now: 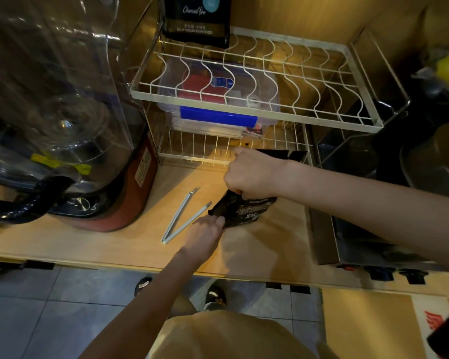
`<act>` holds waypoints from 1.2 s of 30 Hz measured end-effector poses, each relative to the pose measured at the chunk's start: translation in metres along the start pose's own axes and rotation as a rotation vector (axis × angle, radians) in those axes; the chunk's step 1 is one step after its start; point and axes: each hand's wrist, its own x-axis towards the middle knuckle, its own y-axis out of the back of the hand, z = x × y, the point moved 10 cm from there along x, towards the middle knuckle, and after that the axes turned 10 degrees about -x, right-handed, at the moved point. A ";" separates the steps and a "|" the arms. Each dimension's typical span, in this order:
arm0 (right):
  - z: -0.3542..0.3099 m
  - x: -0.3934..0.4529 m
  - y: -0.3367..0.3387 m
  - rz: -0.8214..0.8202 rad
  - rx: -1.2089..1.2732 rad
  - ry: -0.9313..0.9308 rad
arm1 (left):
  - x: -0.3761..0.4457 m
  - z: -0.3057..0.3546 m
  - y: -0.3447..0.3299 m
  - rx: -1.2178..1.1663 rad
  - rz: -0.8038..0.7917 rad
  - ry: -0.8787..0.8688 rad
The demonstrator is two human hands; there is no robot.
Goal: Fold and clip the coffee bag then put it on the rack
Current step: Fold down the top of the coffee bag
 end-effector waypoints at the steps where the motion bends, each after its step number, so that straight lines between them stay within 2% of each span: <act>1: 0.006 -0.002 0.000 -0.030 0.082 -0.035 | 0.000 0.002 -0.003 0.023 -0.036 -0.009; 4: 0.022 -0.001 0.007 0.029 0.234 -0.111 | 0.001 0.003 -0.010 0.049 -0.061 -0.029; 6: 0.025 0.003 0.010 0.052 0.147 -0.139 | 0.001 0.004 -0.012 0.111 -0.085 -0.024; 10: 0.016 0.007 -0.009 -0.163 -0.006 -0.209 | 0.003 0.010 -0.010 0.198 -0.060 -0.032; 14: 0.018 0.006 -0.012 -0.147 -0.063 -0.291 | 0.004 0.009 -0.009 0.192 -0.037 -0.003; 19: 0.032 -0.005 -0.003 -0.022 0.063 -0.302 | 0.002 -0.005 -0.012 -0.073 -0.028 0.097; 26: 0.024 -0.005 -0.006 -0.041 0.050 -0.268 | -0.003 -0.007 0.001 -0.242 -0.041 0.151; 27: 0.026 -0.005 -0.006 -0.034 0.055 -0.272 | -0.005 -0.010 0.011 -0.357 0.040 0.184; 30: 0.029 -0.006 -0.007 -0.013 0.090 -0.287 | -0.014 -0.025 0.050 -0.758 0.439 0.275; 31: 0.029 -0.006 -0.007 -0.008 0.097 -0.290 | -0.013 -0.027 0.054 -0.839 0.483 0.299; 36: 0.027 -0.006 -0.006 -0.012 0.123 -0.293 | 0.016 -0.021 0.033 -1.096 0.331 0.328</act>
